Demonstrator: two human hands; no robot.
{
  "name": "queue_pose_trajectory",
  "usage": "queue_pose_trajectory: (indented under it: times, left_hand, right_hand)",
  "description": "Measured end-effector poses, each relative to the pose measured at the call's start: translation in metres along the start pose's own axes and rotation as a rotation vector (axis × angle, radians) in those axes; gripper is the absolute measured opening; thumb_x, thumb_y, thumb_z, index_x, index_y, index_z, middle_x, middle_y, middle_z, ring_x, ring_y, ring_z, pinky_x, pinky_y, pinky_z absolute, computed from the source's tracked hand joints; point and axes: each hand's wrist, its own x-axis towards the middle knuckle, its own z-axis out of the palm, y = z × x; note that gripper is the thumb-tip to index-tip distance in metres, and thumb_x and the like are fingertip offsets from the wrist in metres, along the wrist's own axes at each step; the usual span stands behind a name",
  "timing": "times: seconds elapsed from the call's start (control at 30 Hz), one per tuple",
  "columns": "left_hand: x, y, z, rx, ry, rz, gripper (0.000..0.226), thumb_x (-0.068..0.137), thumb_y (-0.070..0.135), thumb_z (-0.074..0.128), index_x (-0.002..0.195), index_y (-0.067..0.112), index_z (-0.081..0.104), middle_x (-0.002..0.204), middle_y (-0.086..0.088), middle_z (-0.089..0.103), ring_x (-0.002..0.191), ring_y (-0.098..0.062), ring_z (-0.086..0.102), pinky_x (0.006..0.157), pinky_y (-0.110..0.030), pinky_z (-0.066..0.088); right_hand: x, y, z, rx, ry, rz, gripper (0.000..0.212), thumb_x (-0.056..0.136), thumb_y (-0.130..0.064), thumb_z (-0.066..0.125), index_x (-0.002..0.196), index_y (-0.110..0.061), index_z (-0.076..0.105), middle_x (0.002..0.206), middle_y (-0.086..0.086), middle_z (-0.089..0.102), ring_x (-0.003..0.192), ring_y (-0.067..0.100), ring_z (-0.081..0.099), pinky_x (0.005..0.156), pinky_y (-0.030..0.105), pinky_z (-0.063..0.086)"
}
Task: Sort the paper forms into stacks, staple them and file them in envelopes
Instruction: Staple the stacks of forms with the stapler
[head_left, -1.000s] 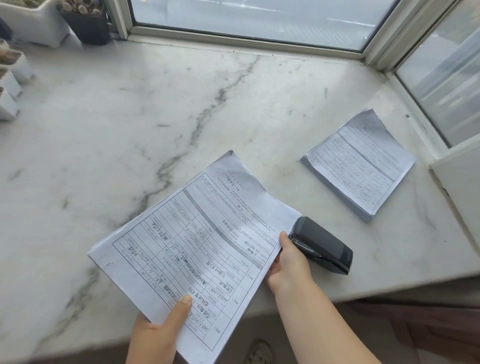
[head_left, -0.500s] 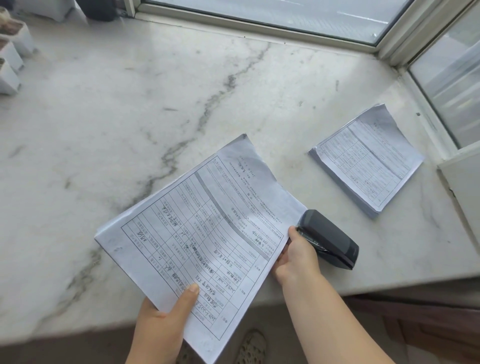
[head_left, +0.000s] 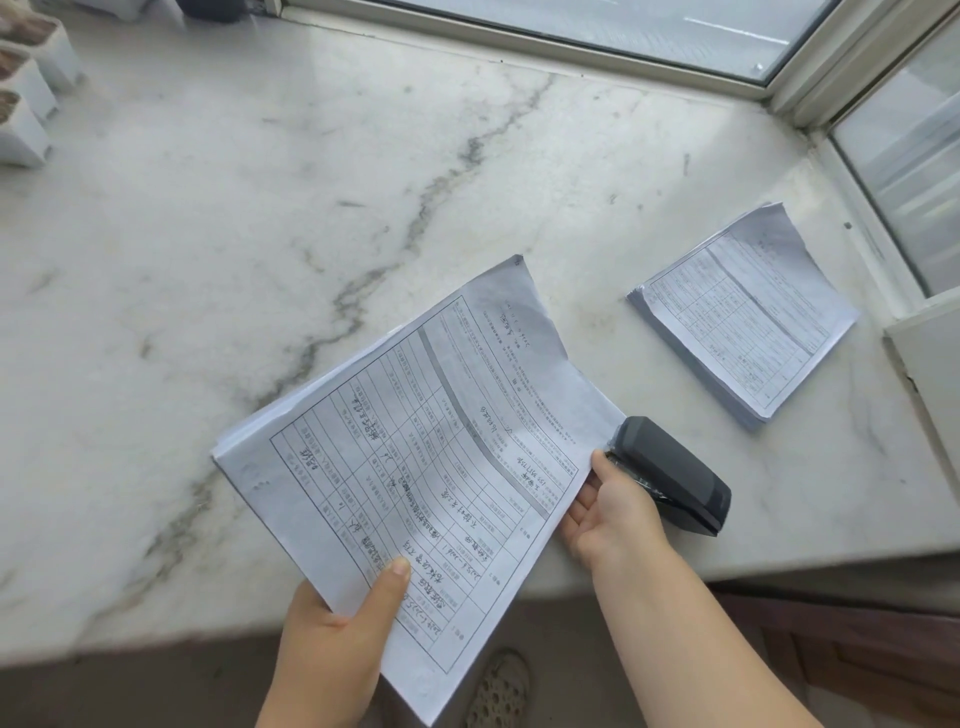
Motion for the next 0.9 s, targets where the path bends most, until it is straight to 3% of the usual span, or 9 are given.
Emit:
queue_pose_trajectory:
  times: [0.13,0.2,0.3,0.4,0.47,0.53,0.73,0.8,0.9]
  left_hand:
    - [-0.009,0.003,0.008,0.002,-0.001,0.027,0.027,0.082,-0.003,0.067,0.085,0.024,0.069,0.078,0.018,0.073,0.078,0.008,0.067,0.072,-0.017,0.051]
    - [-0.012,0.005,0.008,-0.007,-0.021,0.024,0.027,0.082,-0.002,0.066,0.084,0.024,0.069,0.075,0.019,0.073,0.074,0.009,0.066,0.064,-0.012,0.05]
    - [-0.012,0.006,0.007,-0.016,-0.061,0.032,0.028,0.083,-0.004,0.065,0.083,0.023,0.069,0.075,0.019,0.073,0.075,0.009,0.066,0.057,-0.004,0.047]
    - [-0.007,0.002,0.006,-0.01,-0.088,0.039,0.027,0.083,-0.005,0.064,0.084,0.022,0.07,0.077,0.017,0.073,0.076,0.008,0.067,0.057,-0.004,0.047]
    - [-0.003,0.0,0.006,-0.026,-0.088,0.042,0.027,0.083,-0.006,0.064,0.085,0.02,0.071,0.077,0.014,0.074,0.076,0.005,0.068,0.058,-0.006,0.048]
    - [0.0,-0.005,0.007,-0.038,-0.1,0.051,0.026,0.084,-0.007,0.062,0.087,0.017,0.071,0.081,0.012,0.075,0.08,0.001,0.069,0.059,-0.008,0.05]
    - [0.01,-0.012,0.013,-0.11,-0.112,0.048,0.028,0.085,-0.008,0.06,0.094,0.016,0.07,0.091,0.004,0.076,0.089,-0.01,0.071,0.066,-0.016,0.056]
    - [0.015,-0.015,0.016,-0.146,-0.104,0.007,0.027,0.085,-0.008,0.059,0.095,0.015,0.07,0.093,0.0,0.076,0.089,-0.014,0.072,0.066,-0.02,0.057]
    - [0.022,-0.017,0.025,-0.205,-0.105,-0.053,0.025,0.087,-0.008,0.057,0.102,0.008,0.069,0.097,-0.008,0.075,0.091,-0.023,0.072,0.073,-0.031,0.06]
  right_hand:
    - [0.003,0.0,0.001,0.003,0.008,-0.019,0.026,0.1,-0.03,0.052,0.105,-0.008,0.064,0.086,0.007,0.072,0.08,0.023,0.068,0.065,0.038,0.053]
    - [-0.001,-0.001,-0.003,-0.011,-0.013,-0.036,0.027,0.1,-0.03,0.053,0.107,-0.007,0.065,0.086,0.007,0.072,0.08,0.023,0.068,0.065,0.038,0.053]
    - [-0.017,-0.004,-0.024,-0.249,-0.053,-0.146,0.03,0.1,-0.034,0.053,0.099,-0.007,0.066,0.083,0.008,0.074,0.08,0.023,0.071,0.067,0.035,0.055]
    - [-0.05,-0.023,-0.06,-0.828,0.012,-0.605,0.016,0.095,-0.023,0.06,0.087,-0.013,0.069,0.068,0.0,0.072,0.066,0.017,0.07,0.062,0.029,0.053]
    - [-0.059,-0.057,-0.073,-0.991,0.051,-0.917,0.017,0.09,-0.019,0.065,0.073,-0.018,0.068,0.063,-0.006,0.07,0.058,0.01,0.065,0.062,0.024,0.049]
    - [-0.047,-0.098,-0.072,-1.059,0.028,-1.023,0.016,0.088,-0.019,0.066,0.073,-0.022,0.069,0.066,-0.009,0.07,0.062,0.007,0.06,0.066,0.023,0.047]
    - [0.019,-0.152,-0.017,-1.104,-0.364,-0.396,0.041,0.105,-0.033,0.035,0.099,-0.01,0.067,0.099,0.01,0.075,0.086,0.021,0.061,0.075,0.031,0.046]
    - [0.03,-0.145,-0.011,-1.255,-0.384,-0.344,0.043,0.105,-0.036,0.036,0.099,-0.008,0.069,0.096,0.009,0.076,0.086,0.018,0.06,0.071,0.027,0.045]
    - [0.041,-0.136,-0.012,-1.324,-0.306,-0.472,0.021,0.098,-0.024,0.053,0.088,-0.012,0.068,0.084,0.004,0.074,0.075,0.015,0.055,0.064,0.023,0.042]
